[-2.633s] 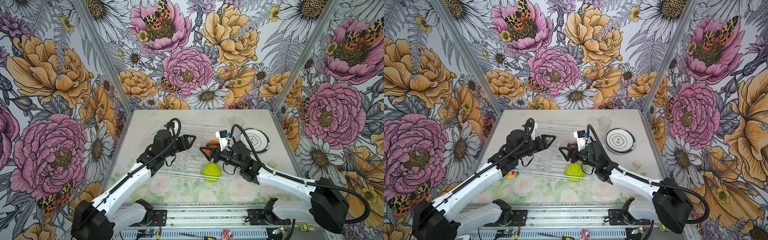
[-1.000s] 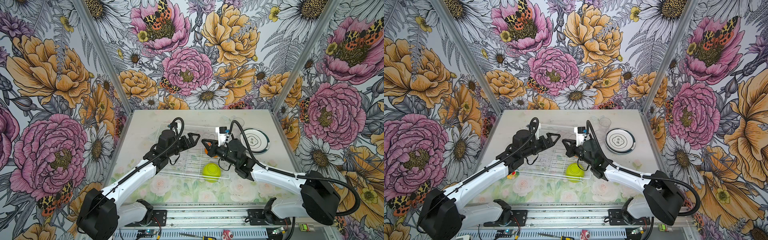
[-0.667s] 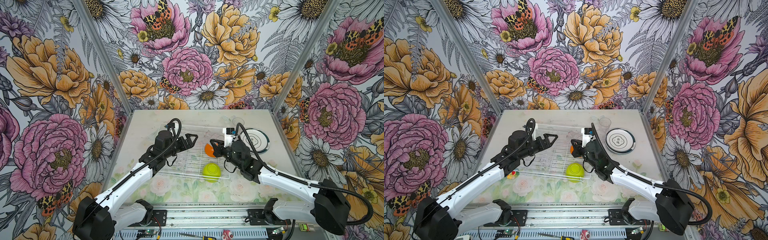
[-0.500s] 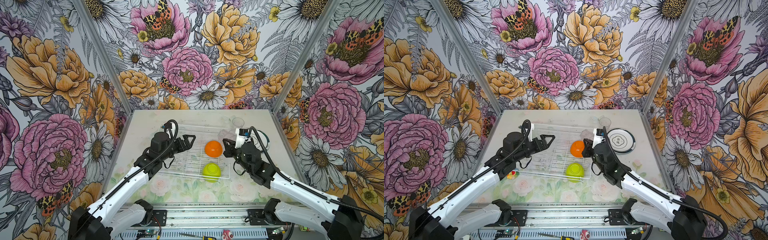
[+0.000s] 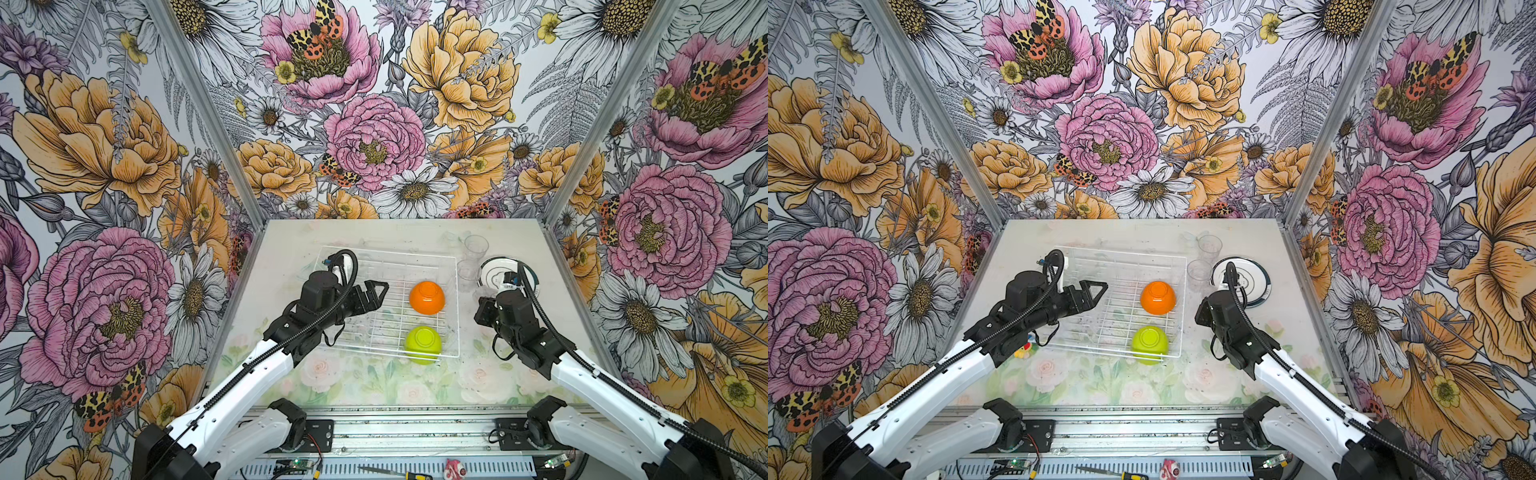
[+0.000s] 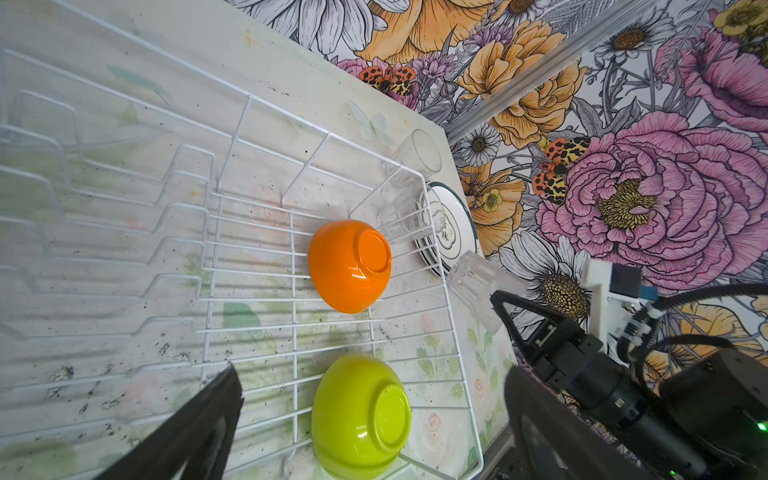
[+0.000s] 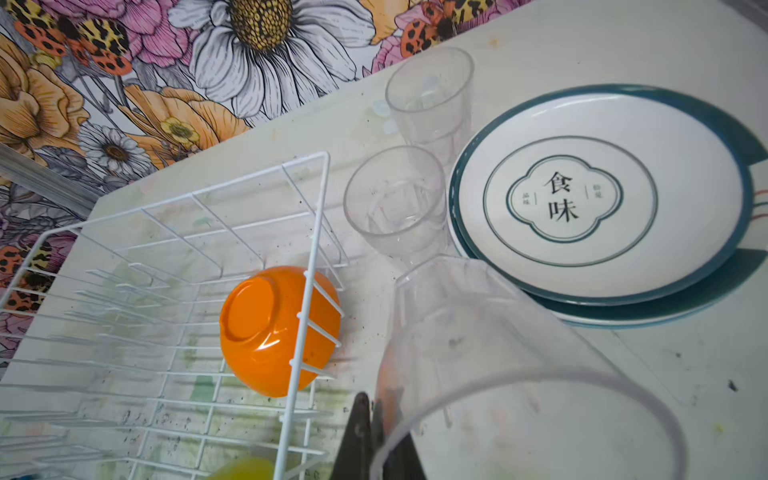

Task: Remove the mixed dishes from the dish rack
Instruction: 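Lower the clear glass onto the table beside the other two glasses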

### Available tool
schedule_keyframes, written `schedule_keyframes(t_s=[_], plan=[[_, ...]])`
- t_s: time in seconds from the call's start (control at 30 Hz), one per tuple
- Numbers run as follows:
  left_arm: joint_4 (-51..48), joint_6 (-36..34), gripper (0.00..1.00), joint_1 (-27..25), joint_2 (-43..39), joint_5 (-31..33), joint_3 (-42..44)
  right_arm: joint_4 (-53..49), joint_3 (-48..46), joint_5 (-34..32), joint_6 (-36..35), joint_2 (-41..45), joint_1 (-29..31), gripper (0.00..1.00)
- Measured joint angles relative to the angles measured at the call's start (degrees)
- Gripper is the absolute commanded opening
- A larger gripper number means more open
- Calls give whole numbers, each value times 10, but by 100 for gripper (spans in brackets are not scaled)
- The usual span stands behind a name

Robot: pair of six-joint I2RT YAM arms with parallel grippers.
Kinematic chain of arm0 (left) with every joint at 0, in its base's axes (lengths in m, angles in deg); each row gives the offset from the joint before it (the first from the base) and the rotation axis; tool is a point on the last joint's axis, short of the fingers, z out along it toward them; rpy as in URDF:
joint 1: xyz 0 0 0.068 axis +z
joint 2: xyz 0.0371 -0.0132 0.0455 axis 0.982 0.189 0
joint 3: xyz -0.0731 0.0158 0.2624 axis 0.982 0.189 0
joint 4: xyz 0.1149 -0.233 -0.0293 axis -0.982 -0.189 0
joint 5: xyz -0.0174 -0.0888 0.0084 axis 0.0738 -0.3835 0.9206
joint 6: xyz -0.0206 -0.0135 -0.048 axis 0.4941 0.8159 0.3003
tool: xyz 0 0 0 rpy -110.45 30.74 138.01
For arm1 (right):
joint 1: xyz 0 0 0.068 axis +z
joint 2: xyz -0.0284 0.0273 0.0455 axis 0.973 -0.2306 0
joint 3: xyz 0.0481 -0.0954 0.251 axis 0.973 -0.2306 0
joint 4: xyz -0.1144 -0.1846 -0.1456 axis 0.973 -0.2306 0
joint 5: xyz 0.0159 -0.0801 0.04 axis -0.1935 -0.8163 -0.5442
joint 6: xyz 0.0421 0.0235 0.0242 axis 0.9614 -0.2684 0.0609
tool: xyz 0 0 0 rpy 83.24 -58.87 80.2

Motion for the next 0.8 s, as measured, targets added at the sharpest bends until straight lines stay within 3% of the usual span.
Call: schedule_keyframes(t_s=[0.37,0.8], plan=[[-30,-2,99,-16,-1,9,0,-40,91,108,-42,-161,-13,0],[-44,-9,99,-16,-8,18,0,-76,157,129,-68,-234,-14,0]])
